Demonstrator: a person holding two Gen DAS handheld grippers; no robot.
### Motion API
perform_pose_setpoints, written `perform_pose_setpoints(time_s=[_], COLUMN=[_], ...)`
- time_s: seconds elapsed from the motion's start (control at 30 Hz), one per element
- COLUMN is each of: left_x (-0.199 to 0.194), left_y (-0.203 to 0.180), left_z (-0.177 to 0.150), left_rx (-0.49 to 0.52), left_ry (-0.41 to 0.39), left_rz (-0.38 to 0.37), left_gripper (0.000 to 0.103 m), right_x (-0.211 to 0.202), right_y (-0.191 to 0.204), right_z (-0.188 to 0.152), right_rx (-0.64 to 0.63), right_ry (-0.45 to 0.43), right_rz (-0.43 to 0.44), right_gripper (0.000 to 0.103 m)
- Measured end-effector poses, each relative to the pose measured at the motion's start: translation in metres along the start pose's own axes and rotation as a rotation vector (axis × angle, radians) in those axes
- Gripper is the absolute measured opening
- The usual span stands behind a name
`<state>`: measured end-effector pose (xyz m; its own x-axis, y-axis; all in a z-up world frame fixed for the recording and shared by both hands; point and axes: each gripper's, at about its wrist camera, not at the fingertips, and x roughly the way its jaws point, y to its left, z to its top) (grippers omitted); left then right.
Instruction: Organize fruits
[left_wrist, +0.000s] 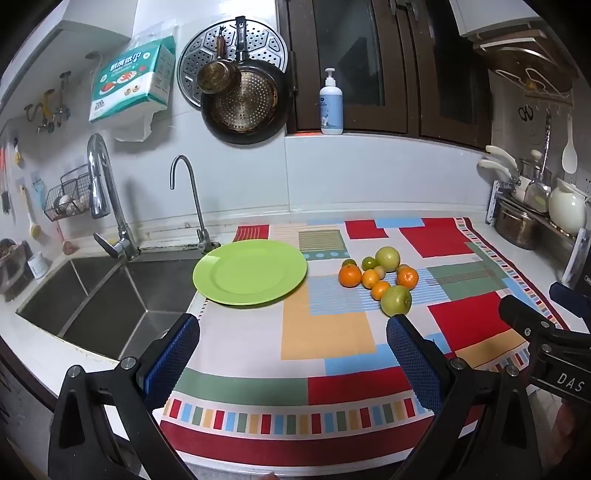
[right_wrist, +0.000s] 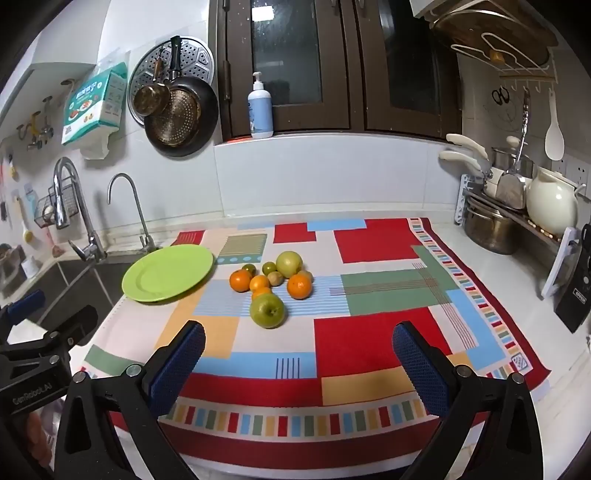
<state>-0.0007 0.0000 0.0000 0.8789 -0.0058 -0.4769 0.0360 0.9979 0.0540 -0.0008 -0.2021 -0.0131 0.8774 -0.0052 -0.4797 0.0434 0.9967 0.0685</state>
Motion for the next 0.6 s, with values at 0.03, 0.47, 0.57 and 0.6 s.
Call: perform_pose_setpoints(time_s=[0.03, 0.47, 0.57, 0.6], left_x=[0.0, -0.01, -0.012, -0.012], left_y=[0.0, 0.006, 0.007, 0.007], left_z=[0.0, 0.001, 0.001, 0.001], left_rx=[0.001, -0.019, -0.02, -0.021], left_ry=[0.001, -0.003, -0.011, -0.012], left_rz=[-0.001, -0.001, -0.002, -0.004], left_gripper=[0.103, 0.103, 0.103, 0.103], right_x=[0.0, -0.002, -0.004, -0.004], right_y=[-0.001, 0.004, 0.005, 0.005], right_z=[0.0, 0.001, 0.002, 0.002], right_rx=[0.0, -0.018, -0.018, -0.019], right_ry=[0.001, 0.01, 0.003, 0.002], right_rz=[0.002, 0.017, 0.019, 0.018], right_gripper=[0.103, 0.103, 0.103, 0.103])
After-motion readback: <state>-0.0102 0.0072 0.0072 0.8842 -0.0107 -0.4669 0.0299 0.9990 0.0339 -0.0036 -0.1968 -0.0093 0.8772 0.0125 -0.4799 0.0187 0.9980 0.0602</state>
